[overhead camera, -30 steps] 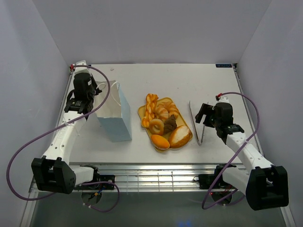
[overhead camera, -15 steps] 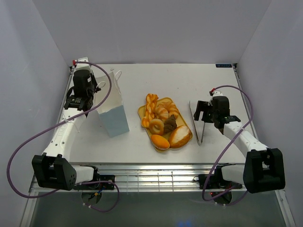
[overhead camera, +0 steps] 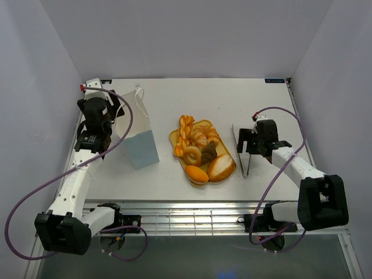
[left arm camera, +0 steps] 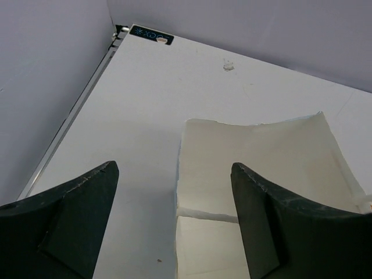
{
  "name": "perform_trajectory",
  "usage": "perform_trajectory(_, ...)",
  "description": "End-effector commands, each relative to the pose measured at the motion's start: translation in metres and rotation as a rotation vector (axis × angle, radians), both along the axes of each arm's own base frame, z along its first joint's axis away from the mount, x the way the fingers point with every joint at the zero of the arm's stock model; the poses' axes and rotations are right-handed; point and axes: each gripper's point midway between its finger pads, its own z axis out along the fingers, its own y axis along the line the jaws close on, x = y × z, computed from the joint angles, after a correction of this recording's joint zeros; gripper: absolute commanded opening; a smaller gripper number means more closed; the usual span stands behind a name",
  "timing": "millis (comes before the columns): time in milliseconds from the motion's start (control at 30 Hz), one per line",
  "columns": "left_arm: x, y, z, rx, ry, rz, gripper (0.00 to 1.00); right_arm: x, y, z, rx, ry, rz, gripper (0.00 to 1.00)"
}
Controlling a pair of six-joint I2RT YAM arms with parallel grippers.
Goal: Place the fake bread into the paper bag
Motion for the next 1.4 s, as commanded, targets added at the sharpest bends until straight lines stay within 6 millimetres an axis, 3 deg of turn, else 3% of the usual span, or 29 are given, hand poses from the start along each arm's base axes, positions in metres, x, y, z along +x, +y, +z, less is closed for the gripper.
perform_trajectory(0,-0.014,0.014,0.029,-0.011,-0.127,0.070,0.89,0.006,0.003,0.005,-0.028,-0.017,0.022,0.90)
perform_trajectory(267,-0.022,0.016,0.040,-0.013,-0.169,0.076,0.91,0.009,0.002,-0.010,-0.087,0.031,0.016,0.90)
perform_trajectory(667,-0.050,0.033,0.058,-0.029,-0.251,0.172,0.91,0.009,-0.006,-0.034,-0.131,0.060,-0.041,0.90)
perform_trajectory(900,-0.064,0.036,0.068,-0.047,-0.299,0.213,0.92,0.013,0.002,-0.041,-0.115,0.052,-0.040,0.90)
perform_trajectory(1067,-0.070,0.033,0.071,-0.063,-0.314,0.218,0.92,0.011,0.002,-0.045,-0.113,0.058,-0.065,1.00)
perform_trajectory(1167,-0.072,0.028,0.073,-0.070,-0.315,0.211,0.92,0.007,0.004,-0.050,-0.108,0.077,-0.076,0.93)
perform_trajectory(1367,-0.077,0.021,0.078,-0.063,-0.332,0.196,0.92,-0.003,0.001,-0.057,-0.120,0.087,-0.114,0.91)
